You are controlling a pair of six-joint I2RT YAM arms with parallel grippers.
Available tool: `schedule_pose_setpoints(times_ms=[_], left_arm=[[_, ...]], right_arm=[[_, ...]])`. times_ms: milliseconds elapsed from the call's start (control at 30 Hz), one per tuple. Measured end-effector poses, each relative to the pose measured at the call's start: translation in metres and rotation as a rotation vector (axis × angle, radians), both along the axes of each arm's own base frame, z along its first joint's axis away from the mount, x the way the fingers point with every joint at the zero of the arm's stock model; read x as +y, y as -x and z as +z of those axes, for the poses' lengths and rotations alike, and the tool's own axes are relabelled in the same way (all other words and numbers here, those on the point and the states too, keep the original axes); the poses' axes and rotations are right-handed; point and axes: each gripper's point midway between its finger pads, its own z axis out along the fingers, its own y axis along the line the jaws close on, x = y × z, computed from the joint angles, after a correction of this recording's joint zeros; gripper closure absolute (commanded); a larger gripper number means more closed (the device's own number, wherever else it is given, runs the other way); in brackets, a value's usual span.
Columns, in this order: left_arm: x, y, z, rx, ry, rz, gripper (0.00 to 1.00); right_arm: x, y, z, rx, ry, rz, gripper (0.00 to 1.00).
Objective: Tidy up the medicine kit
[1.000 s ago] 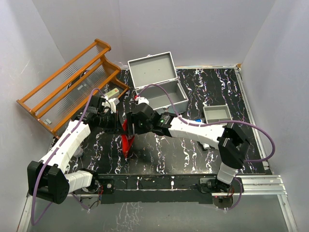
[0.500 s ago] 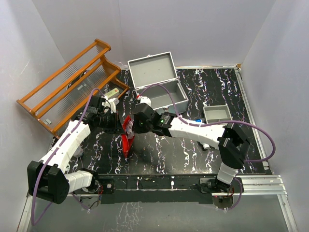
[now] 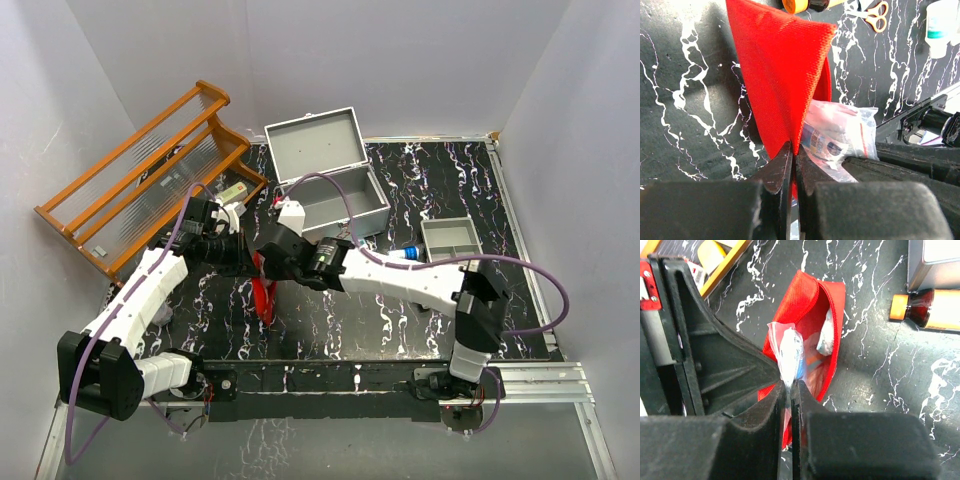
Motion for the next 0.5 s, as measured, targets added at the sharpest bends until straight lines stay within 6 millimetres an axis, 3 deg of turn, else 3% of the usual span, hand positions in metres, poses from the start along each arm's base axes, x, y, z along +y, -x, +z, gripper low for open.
schedule_pose_setpoints(times_ms=[100, 367, 500], left_arm=[[0.000, -0.002, 0.000, -0.004, -0.003, 0.006, 1.00], [0.000, -0.003, 0.001, -0.008, 0.002, 0.013, 1.00], [-0.002, -0.005, 0.002, -0.012, 0.009, 0.016, 1.00]], right_arm=[[0.006, -0.006, 0.000, -0.009, 0.026, -0.048, 1.00], [0.009, -0.025, -0.033, -0.017, 0.132, -0.155, 1.00], [0.009, -0.028, -0.035, -0.018, 0.126, -0.189, 1.00]])
